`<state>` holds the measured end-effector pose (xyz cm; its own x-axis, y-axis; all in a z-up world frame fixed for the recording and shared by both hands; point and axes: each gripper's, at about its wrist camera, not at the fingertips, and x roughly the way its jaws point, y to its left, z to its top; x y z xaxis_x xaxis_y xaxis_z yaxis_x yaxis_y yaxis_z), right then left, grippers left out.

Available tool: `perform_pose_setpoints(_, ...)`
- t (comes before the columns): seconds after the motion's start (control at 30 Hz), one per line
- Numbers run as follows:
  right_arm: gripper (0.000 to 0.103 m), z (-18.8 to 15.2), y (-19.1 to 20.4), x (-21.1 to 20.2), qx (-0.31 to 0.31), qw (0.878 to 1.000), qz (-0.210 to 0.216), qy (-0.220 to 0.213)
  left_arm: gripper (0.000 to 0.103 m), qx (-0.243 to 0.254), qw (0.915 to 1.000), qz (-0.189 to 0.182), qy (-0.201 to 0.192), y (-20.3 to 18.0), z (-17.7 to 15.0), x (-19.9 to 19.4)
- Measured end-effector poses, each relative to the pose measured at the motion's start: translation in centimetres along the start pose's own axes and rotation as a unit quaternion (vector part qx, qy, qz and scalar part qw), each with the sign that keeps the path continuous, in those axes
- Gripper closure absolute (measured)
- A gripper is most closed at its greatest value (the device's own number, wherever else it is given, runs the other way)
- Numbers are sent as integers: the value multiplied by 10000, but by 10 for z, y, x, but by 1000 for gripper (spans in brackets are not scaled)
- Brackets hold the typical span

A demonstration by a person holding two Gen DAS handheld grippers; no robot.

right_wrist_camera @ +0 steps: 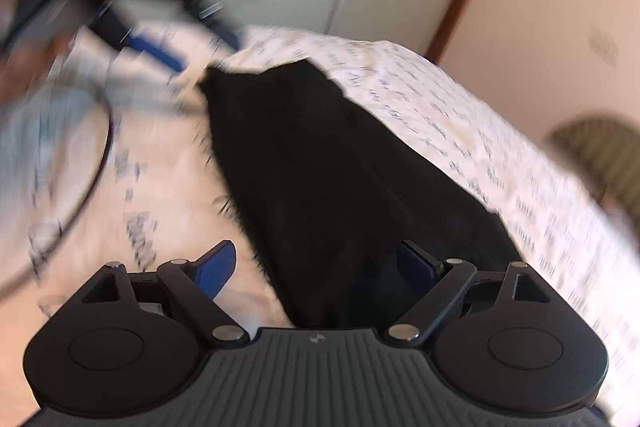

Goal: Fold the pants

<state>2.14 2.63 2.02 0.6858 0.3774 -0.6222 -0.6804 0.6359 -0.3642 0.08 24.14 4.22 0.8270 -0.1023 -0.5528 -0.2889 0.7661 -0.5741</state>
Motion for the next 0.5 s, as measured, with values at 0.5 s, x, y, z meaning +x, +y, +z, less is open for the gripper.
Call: perform_pose_setpoints(0.5, 15, 0, 15, 11, -154, 9991, -397, -81, 34, -2449, 9680, -412, 362, 62, 22, 48)
